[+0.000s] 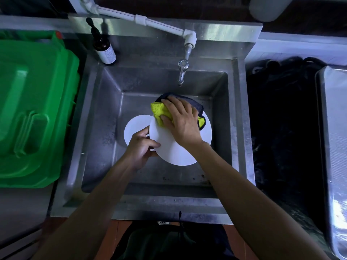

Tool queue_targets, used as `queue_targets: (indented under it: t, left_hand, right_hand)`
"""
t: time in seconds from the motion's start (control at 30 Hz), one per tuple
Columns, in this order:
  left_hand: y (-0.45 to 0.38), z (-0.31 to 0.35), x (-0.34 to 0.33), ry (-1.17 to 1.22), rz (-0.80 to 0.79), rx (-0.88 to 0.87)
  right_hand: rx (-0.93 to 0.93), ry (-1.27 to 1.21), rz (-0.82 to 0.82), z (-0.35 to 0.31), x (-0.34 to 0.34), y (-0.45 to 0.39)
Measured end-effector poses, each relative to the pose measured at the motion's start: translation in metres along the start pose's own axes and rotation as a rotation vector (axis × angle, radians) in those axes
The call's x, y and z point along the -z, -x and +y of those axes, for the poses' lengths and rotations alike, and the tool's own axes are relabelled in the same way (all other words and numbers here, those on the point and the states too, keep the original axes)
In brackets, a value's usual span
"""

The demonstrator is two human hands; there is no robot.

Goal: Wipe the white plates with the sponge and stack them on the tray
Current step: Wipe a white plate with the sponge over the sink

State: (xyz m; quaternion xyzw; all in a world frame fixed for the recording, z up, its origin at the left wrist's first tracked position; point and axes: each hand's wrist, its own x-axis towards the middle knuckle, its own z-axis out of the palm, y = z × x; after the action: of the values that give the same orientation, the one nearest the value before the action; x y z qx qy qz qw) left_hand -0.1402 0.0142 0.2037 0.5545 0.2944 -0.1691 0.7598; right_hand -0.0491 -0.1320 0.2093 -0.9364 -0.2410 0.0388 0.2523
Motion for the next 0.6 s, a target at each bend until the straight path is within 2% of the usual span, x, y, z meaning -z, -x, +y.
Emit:
queue_targets:
  t: [0.17, 0.6]
  left_hand:
    - [0.001, -0.001, -0.001, 0.055, 0.050, -0.002]
    - [-0.005, 0.004, -0.014, 0.195, 0.204, -0.023]
  right_hand:
    - [-0.114, 0.014, 0.045, 0.016, 0.001, -0.005]
    - [-0.352, -0.045, 0.001, 0.032, -0.009, 0.036]
